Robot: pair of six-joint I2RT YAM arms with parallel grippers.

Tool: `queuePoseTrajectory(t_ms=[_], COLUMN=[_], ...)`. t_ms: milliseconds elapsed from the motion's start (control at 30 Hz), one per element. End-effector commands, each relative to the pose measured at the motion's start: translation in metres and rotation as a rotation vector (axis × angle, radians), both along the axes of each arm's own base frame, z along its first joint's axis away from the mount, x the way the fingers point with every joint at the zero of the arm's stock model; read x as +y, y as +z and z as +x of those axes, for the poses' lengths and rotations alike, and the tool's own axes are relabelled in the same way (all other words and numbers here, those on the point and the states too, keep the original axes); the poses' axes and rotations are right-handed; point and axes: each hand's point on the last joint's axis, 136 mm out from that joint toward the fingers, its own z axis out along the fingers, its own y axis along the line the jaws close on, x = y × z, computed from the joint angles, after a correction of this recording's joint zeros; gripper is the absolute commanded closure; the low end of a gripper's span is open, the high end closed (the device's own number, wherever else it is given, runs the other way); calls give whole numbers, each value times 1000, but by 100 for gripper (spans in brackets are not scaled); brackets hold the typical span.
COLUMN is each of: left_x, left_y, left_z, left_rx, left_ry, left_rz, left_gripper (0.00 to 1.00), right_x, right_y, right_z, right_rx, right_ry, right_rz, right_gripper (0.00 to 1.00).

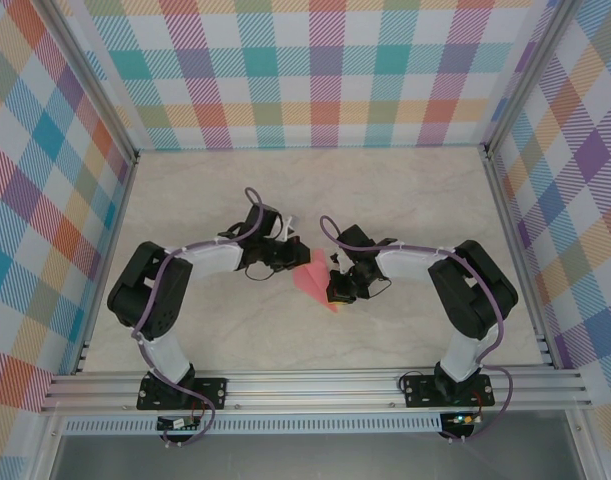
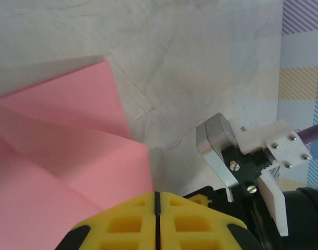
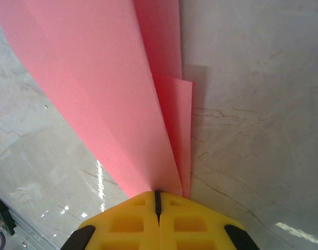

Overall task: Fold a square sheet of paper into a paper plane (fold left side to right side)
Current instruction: Fourth fold the wing at the center of the table.

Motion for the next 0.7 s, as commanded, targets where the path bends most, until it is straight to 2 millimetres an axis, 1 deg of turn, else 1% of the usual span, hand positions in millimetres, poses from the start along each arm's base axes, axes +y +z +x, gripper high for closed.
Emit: queuePoseTrajectory(t_ms=[0,200,300,400,533,667], left_x=[-7,-3,5,16,37,56], left_y=[-11,-38,-49,-60,-70,-72], left_z=[12,24,31,36,43,55], left_rx=[15,18,26,38,45,42], left_ry=[5,18,41,67,105,147], left_rz=[-3,57,74,94,132,143], left_gripper=[92,92,92,93,93,93], right_x=[-51,-53,-54,-55,-57,-58], right_y=[-52,-52,-52,-53,-54,-54], right_z=[-34,-35,-35,-36,-38,-38], right_rx=[119,121,122,123,125,127], right_ry=[5,10,13,12,17,16], right_rz=[-264,-272,-277,-281,-288,-287], right_gripper=[98,98,98,98,98,98])
